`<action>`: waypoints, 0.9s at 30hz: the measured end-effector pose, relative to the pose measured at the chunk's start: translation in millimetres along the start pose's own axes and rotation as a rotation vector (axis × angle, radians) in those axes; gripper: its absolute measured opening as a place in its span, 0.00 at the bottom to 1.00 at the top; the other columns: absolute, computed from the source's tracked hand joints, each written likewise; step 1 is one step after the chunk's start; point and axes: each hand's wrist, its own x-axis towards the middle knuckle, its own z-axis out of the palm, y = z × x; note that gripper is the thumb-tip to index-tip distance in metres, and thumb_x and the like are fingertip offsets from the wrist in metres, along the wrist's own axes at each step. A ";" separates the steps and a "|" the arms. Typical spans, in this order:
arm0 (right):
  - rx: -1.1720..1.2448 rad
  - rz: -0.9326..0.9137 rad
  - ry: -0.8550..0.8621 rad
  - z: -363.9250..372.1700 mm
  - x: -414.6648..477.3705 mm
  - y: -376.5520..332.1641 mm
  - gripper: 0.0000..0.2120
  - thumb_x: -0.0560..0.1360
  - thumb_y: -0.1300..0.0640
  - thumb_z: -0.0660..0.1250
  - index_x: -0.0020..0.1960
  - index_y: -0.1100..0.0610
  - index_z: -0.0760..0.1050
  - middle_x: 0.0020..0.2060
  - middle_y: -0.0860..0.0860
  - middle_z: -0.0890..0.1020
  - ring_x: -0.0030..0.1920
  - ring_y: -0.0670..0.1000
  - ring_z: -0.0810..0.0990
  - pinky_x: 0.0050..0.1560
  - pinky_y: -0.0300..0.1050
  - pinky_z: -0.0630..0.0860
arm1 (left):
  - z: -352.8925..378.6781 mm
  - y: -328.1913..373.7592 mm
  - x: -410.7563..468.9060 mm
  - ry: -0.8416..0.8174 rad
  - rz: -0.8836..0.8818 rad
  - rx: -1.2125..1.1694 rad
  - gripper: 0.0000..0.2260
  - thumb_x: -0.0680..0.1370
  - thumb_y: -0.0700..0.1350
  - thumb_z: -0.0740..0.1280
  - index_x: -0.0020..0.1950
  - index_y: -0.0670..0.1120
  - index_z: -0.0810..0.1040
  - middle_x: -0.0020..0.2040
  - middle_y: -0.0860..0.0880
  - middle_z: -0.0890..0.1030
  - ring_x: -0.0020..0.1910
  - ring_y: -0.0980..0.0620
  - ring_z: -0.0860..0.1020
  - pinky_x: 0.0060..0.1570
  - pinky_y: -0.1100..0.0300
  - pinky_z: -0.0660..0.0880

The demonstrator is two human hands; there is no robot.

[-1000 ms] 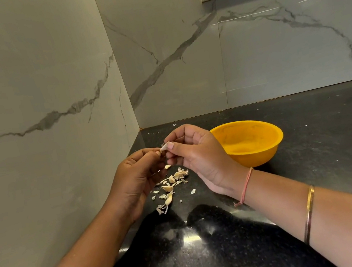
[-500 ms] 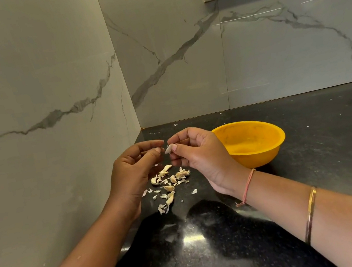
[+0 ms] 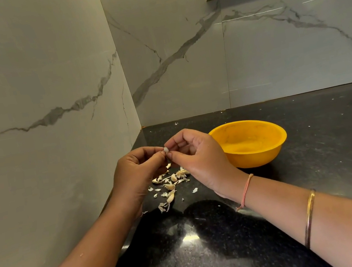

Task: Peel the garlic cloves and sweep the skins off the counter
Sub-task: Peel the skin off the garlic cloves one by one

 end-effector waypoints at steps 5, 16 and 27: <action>-0.021 -0.015 0.008 1.6 -1.1 0.7 0.07 0.72 0.65 0.70 0.42 0.54 0.77 0.37 0.52 0.82 0.36 0.46 0.80 0.35 0.34 0.75 | -0.4 -0.6 0.2 -0.003 -0.021 0.006 0.04 0.73 0.35 0.69 0.40 0.43 0.81 0.33 0.49 0.82 0.34 0.55 0.79 0.39 0.65 0.78; -0.031 -0.023 0.022 3.8 -1.7 3.4 0.06 0.72 0.65 0.70 0.43 0.54 0.78 0.36 0.53 0.83 0.35 0.47 0.80 0.33 0.34 0.74 | 0.5 -0.5 -0.9 0.029 -0.032 0.026 0.05 0.73 0.34 0.68 0.39 0.43 0.81 0.34 0.46 0.82 0.36 0.51 0.79 0.45 0.57 0.78; -0.020 -0.010 0.018 1.8 0.9 5.2 0.05 0.72 0.64 0.70 0.44 0.55 0.79 0.39 0.53 0.83 0.40 0.51 0.83 0.43 0.50 0.82 | -1.3 -0.2 0.1 0.021 -0.036 0.009 0.06 0.73 0.34 0.68 0.40 0.43 0.81 0.33 0.49 0.83 0.33 0.55 0.81 0.38 0.65 0.79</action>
